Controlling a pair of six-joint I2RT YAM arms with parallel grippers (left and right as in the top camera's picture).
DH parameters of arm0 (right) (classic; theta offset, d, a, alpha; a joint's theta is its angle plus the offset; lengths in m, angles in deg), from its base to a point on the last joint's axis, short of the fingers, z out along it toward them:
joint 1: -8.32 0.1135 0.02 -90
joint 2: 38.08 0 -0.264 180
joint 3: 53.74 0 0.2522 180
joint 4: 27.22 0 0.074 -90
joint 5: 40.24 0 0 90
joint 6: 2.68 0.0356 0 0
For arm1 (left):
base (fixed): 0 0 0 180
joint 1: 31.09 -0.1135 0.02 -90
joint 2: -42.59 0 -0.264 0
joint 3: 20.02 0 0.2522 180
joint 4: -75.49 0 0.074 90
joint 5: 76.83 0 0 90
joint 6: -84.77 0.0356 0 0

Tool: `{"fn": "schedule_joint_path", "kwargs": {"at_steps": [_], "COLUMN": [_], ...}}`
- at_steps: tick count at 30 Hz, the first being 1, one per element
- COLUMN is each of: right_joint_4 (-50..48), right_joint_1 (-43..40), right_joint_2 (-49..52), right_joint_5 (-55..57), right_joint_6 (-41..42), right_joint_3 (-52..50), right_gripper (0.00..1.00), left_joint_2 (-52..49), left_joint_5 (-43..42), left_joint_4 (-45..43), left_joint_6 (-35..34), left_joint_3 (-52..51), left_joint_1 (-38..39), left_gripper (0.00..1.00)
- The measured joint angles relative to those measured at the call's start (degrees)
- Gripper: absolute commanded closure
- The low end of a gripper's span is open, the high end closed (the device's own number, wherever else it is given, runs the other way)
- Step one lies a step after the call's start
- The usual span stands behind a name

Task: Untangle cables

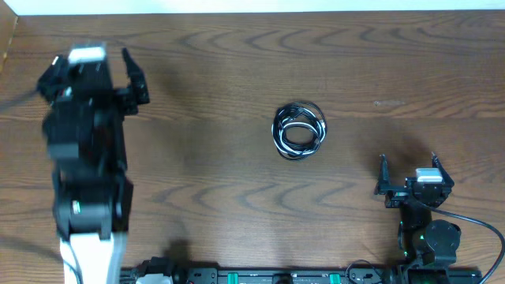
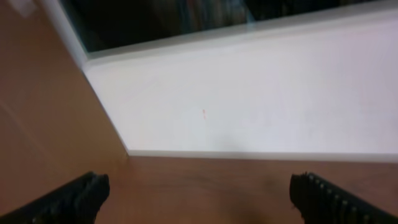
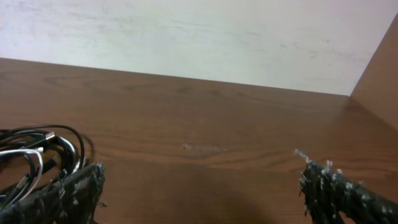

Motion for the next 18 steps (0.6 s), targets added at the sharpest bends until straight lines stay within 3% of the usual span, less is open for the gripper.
{"fn": "schedule_joint_path", "kwargs": {"at_steps": [5, 9, 18], "right_joint_4": [0.00, 0.02, 0.00], "right_joint_1": [0.00, 0.00, 0.00], "right_joint_2": [0.00, 0.00, 0.00], "right_joint_5": [0.00, 0.00, 0.00], "right_joint_6": [0.00, 0.00, 0.00], "right_joint_3": [0.00, 0.00, 0.00], "right_gripper": [0.01, 0.01, 0.01], "left_joint_2": [-9.55, -13.42, -21.09], "left_joint_5": [-1.36, -3.08, -11.50], "left_joint_4": [10.23, 11.52, 16.52], "left_joint_6": [0.90, 1.09, -0.66], "left_joint_3": [12.11, 17.70, 20.83], "left_joint_1": [0.00, 0.00, 0.00], "left_gripper": [0.02, 0.02, 0.02]}}
